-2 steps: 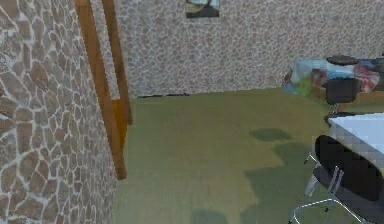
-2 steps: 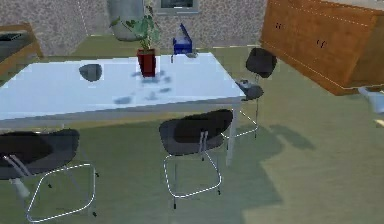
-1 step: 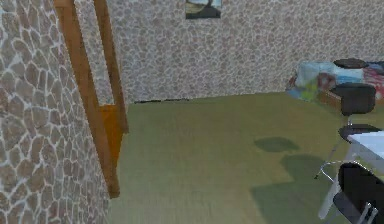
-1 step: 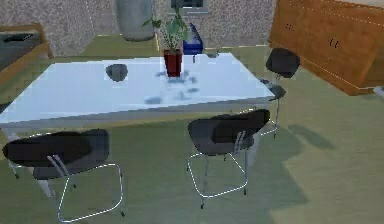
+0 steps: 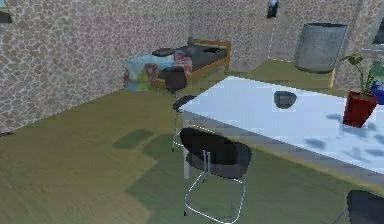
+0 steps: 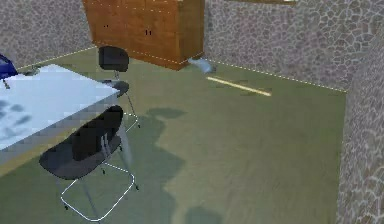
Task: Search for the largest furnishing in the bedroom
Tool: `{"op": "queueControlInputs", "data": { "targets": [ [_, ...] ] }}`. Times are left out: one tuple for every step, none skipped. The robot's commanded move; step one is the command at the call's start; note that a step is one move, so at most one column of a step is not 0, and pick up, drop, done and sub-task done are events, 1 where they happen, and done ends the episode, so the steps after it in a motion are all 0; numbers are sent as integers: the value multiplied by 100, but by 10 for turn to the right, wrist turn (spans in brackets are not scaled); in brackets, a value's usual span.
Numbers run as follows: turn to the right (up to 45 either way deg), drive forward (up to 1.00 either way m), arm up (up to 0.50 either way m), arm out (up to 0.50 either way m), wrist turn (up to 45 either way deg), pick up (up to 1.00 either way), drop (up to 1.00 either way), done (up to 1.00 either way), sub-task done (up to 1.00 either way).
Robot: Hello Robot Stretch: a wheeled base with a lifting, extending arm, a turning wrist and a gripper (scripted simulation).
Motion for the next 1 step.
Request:
{"op": "queueControlInputs", "data": {
  "targets": [
    [330, 0, 0, 0, 0, 0, 0, 0, 0]
  ]
}}
